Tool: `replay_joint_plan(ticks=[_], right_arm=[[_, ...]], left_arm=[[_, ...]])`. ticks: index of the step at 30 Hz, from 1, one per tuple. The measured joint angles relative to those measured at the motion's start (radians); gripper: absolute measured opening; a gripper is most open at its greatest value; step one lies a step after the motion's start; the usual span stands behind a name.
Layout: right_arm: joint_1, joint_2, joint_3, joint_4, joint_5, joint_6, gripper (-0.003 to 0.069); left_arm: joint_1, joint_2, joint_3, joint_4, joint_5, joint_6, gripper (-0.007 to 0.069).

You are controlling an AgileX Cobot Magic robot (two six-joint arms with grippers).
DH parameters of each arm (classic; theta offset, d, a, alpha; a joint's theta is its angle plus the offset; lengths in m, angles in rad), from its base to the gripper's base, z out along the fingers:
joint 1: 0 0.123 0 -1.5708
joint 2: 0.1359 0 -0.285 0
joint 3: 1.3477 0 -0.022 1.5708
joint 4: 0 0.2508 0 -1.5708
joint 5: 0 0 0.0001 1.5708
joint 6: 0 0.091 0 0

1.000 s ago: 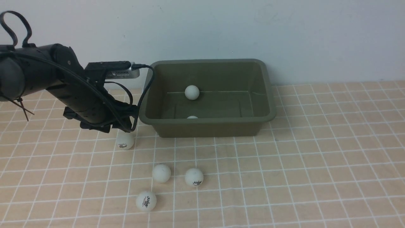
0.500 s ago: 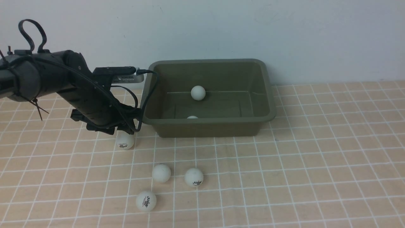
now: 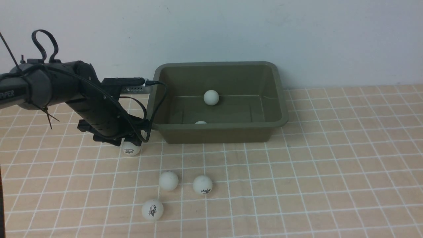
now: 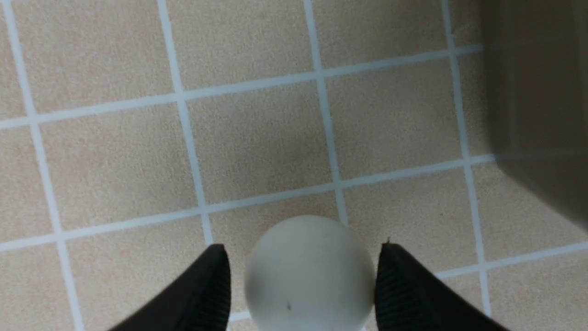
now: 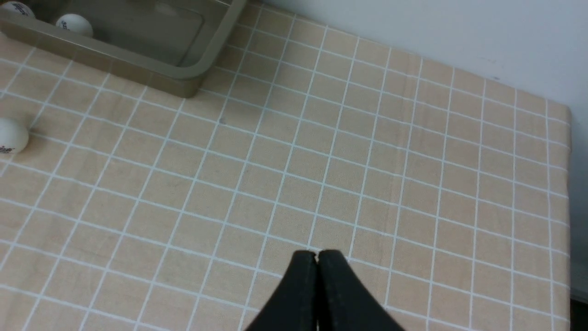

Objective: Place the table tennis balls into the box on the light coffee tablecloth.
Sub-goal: 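Reach for and grasp a ping pong ball on the table beside the basket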

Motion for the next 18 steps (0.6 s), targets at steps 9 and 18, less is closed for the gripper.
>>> replay_joint_plan(ticks=[9, 18], right_arm=[[0.0, 0.0, 0.0, 0.003, 0.0, 0.0, -0.0017], [0.0, 0.0, 0.0, 0.003, 0.0, 0.0, -0.0017]], left_arm=[[0.0, 0.041, -0.001, 0.001, 0.0, 0.001, 0.0337], [0.0, 0.034, -0.066, 0.035, 0.143, 0.003, 0.0322]])
